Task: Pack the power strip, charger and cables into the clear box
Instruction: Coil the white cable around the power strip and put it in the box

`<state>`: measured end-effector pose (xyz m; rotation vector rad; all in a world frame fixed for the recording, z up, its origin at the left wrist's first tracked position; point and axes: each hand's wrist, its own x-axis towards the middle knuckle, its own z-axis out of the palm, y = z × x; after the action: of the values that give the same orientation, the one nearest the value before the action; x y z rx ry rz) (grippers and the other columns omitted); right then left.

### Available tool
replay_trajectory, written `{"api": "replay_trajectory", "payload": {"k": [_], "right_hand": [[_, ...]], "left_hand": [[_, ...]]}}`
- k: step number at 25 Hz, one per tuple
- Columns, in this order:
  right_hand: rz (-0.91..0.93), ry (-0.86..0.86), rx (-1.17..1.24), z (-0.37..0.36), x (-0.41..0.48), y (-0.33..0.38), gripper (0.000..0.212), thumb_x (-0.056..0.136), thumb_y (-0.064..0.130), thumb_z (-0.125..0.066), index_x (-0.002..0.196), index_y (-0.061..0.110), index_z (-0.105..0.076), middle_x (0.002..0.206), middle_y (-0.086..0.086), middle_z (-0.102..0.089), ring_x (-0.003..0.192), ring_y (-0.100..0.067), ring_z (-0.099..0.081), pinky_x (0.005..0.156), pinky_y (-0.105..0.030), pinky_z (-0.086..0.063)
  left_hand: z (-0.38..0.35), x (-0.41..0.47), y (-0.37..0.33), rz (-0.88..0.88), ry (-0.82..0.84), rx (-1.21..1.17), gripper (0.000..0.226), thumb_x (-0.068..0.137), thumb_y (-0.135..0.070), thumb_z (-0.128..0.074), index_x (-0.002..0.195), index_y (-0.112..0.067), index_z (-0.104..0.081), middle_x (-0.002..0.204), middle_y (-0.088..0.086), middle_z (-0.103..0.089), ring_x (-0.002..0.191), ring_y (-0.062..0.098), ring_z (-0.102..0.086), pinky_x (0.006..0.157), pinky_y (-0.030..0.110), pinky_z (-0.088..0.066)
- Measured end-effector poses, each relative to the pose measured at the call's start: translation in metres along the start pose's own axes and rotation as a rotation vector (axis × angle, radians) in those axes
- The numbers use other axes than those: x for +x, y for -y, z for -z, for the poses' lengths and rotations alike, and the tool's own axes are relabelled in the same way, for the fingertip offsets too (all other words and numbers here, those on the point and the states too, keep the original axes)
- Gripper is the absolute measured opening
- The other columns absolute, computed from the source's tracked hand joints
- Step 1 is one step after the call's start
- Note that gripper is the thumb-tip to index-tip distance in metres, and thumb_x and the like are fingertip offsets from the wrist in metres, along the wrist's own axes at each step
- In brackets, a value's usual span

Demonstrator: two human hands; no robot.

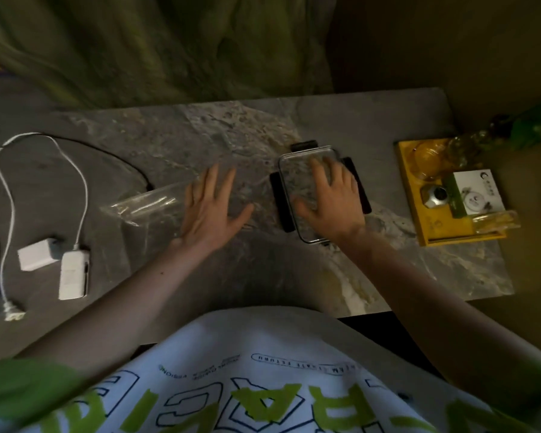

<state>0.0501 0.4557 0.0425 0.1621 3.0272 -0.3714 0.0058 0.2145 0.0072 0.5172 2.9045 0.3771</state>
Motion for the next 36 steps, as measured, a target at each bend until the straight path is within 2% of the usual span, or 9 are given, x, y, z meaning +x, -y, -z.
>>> {"api": "replay_trajectory", "payload": {"k": [7,10,14,18,22,27,30,33,36], "right_hand": [[0.109,-0.024,-0.088,-0.009,0.008,0.117,0.088,0.086,0.07,-0.043,0.153,0.027,-0.006,0.161,-0.016,-0.013,0.149,-0.034,-0.009,0.12,-0.053,-0.013],[0.173,-0.025,-0.108,-0.02,0.013,0.17,0.089,0.085,0.069,-0.045,0.153,0.026,-0.005,0.161,-0.016,-0.011,0.149,-0.035,-0.008,0.12,-0.053,-0.011],[0.253,-0.003,-0.124,-0.03,0.015,0.235,0.091,0.085,0.069,-0.045,0.153,0.025,-0.004,0.161,-0.018,-0.011,0.149,-0.036,-0.009,0.12,-0.054,-0.013],[0.372,0.03,-0.108,-0.039,0.021,0.287,0.09,0.086,0.068,-0.044,0.154,0.024,-0.005,0.16,-0.019,-0.013,0.148,-0.036,-0.01,0.119,-0.055,-0.013],[0.514,0.048,-0.068,-0.044,0.036,0.312,0.088,0.088,0.067,-0.045,0.154,0.023,-0.006,0.159,-0.019,-0.016,0.147,-0.036,-0.014,0.119,-0.055,-0.015],[0.706,0.084,-0.018,-0.062,0.045,0.327,0.083,0.089,0.06,-0.048,0.152,0.02,-0.013,0.155,-0.019,-0.026,0.144,-0.037,-0.025,0.116,-0.055,-0.022],[0.839,0.142,-0.001,-0.077,0.045,0.338,0.078,0.09,0.052,-0.052,0.152,0.018,-0.02,0.152,-0.019,-0.031,0.142,-0.037,-0.029,0.114,-0.054,-0.025],[0.948,0.209,-0.049,-0.097,0.05,0.355,0.071,0.092,0.046,-0.051,0.151,0.017,-0.025,0.15,-0.017,-0.035,0.14,-0.035,-0.032,0.114,-0.052,-0.029],[0.987,0.255,-0.128,-0.117,0.059,0.373,0.065,0.092,0.04,-0.052,0.149,0.016,-0.03,0.147,-0.016,-0.04,0.136,-0.034,-0.038,0.111,-0.049,-0.034]], "left_hand": [[0.047,-0.059,0.098,0.046,-0.134,-0.005,0.083,0.085,-0.068,-0.035,0.152,-0.025,-0.014,0.16,0.014,-0.009,0.146,0.036,-0.011,0.116,0.056,-0.014],[0.06,-0.086,0.141,0.101,-0.164,-0.052,0.082,0.085,-0.067,-0.035,0.152,-0.023,-0.017,0.16,0.016,-0.011,0.146,0.036,-0.012,0.115,0.057,-0.016],[0.07,-0.121,0.195,0.179,-0.179,-0.097,0.081,0.087,-0.068,-0.033,0.152,-0.024,-0.012,0.16,0.016,-0.005,0.147,0.034,-0.006,0.116,0.056,-0.009],[0.07,-0.149,0.234,0.33,-0.198,-0.132,0.079,0.088,-0.067,-0.034,0.152,-0.026,-0.011,0.159,0.017,-0.01,0.148,0.032,-0.004,0.117,0.054,-0.006],[0.073,-0.165,0.247,0.494,-0.288,-0.147,0.074,0.088,-0.064,-0.038,0.149,-0.026,-0.019,0.157,0.018,-0.017,0.147,0.033,-0.011,0.116,0.054,-0.013],[0.071,-0.191,0.242,0.705,-0.354,-0.181,0.074,0.089,-0.058,-0.048,0.149,-0.024,-0.022,0.158,0.017,-0.016,0.147,0.032,-0.012,0.116,0.051,-0.013],[0.061,-0.206,0.236,0.816,-0.326,-0.244,0.079,0.088,-0.054,-0.055,0.151,-0.026,-0.016,0.159,0.016,-0.012,0.146,0.033,-0.014,0.115,0.052,-0.018],[0.045,-0.209,0.234,0.936,-0.242,-0.328,0.086,0.085,-0.059,-0.055,0.152,-0.028,-0.01,0.161,0.012,-0.008,0.147,0.034,-0.013,0.114,0.055,-0.02],[0.026,-0.201,0.245,0.975,-0.176,-0.438,0.091,0.081,-0.061,-0.06,0.151,-0.028,-0.012,0.16,0.01,-0.015,0.146,0.034,-0.015,0.113,0.056,-0.023]]}}
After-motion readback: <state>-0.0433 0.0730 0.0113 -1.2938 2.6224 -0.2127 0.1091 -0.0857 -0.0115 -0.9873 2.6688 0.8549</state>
